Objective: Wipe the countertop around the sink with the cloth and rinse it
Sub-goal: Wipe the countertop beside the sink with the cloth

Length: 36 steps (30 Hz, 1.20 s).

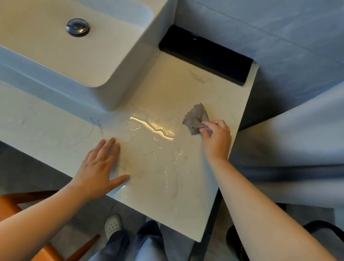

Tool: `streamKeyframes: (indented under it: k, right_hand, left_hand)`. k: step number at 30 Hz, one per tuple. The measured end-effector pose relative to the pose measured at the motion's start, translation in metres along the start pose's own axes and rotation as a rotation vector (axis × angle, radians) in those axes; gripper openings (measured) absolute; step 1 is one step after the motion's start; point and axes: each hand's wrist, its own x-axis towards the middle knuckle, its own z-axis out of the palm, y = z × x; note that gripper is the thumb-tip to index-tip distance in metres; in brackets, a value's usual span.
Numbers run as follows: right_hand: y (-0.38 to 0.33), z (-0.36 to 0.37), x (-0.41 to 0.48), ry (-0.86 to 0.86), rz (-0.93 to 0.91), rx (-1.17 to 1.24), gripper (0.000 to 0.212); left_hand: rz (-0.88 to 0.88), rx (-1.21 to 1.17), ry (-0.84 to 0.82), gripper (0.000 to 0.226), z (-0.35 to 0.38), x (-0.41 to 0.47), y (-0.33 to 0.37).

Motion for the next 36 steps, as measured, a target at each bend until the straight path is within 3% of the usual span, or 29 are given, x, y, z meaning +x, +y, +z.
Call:
streamKeyframes:
  k: [10,15,19,22,27,31,36]
  right_hand:
    - [-0.021,0.012,-0.092,-0.144,-0.156,0.09,0.026]
    - [-0.029,-0.004,-0.091,-0.355,0.033,0.345,0.024]
    - [-0.039,-0.022,-0.055,-0.277,0.095,0.469,0.022]
    - [-0.04,-0.02,-0.015,-0.174,0.036,0.285,0.023]
    - [-0.027,0.009,0.015,-0.147,0.01,-0.023,0.027]
    - [-0.028,0.02,0.007,-0.045,0.024,0.037,0.02]
    - [-0.04,0.032,-0.023,-0.06,-0.03,0.099,0.011]
  left_hand:
    - [0.029,0.014,-0.019,0.112,-0.001,0.001,-0.008]
    - [0.039,0.032,-0.029,0.115,-0.002,0.003,-0.009]
    - [0.038,0.043,-0.031,0.116,-0.001,0.003,-0.009]
    - [0.037,0.037,-0.023,0.114,0.0,0.003,-0.009]
    - [0.042,0.009,-0.011,0.112,0.002,0.004,-0.01]
    - [0.036,0.016,-0.018,0.115,0.001,0.004,-0.009]
    - [0.036,-0.01,-0.021,0.113,0.001,0.005,-0.01]
